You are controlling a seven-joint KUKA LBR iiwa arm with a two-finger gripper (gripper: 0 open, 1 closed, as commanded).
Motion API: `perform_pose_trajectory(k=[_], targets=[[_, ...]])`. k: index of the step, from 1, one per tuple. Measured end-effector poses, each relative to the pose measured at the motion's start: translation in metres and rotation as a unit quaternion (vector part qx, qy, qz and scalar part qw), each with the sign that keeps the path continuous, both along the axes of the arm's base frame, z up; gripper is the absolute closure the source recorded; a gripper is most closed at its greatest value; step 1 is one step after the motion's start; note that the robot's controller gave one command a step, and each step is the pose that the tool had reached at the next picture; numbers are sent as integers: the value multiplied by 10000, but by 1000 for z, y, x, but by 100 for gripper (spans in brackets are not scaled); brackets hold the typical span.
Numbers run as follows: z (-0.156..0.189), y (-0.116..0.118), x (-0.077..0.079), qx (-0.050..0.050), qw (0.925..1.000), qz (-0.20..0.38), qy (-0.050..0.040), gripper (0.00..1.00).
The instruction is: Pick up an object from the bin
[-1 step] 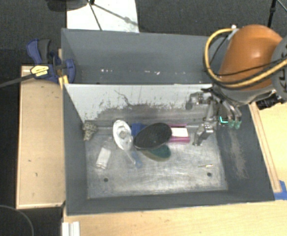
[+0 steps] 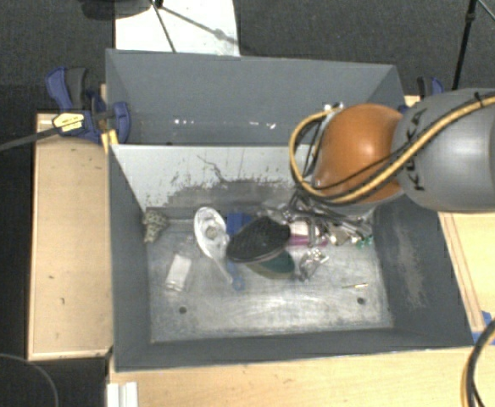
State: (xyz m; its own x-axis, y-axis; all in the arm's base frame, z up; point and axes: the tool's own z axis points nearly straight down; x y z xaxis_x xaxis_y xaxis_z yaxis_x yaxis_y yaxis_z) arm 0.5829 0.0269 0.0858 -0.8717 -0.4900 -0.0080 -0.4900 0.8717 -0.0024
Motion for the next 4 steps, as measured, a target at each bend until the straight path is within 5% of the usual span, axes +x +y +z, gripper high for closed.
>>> perform_pose_trajectory(k=[1, 2, 3, 4], targets=[[-10, 30, 3, -19, 9996, 294, -33, 0], [-12, 31, 1, -10, 9996, 288, 0, 100], [99, 5, -2, -14, 9973, 728, -11, 100], [144, -1, 6, -11, 9975, 709, -9, 100]])
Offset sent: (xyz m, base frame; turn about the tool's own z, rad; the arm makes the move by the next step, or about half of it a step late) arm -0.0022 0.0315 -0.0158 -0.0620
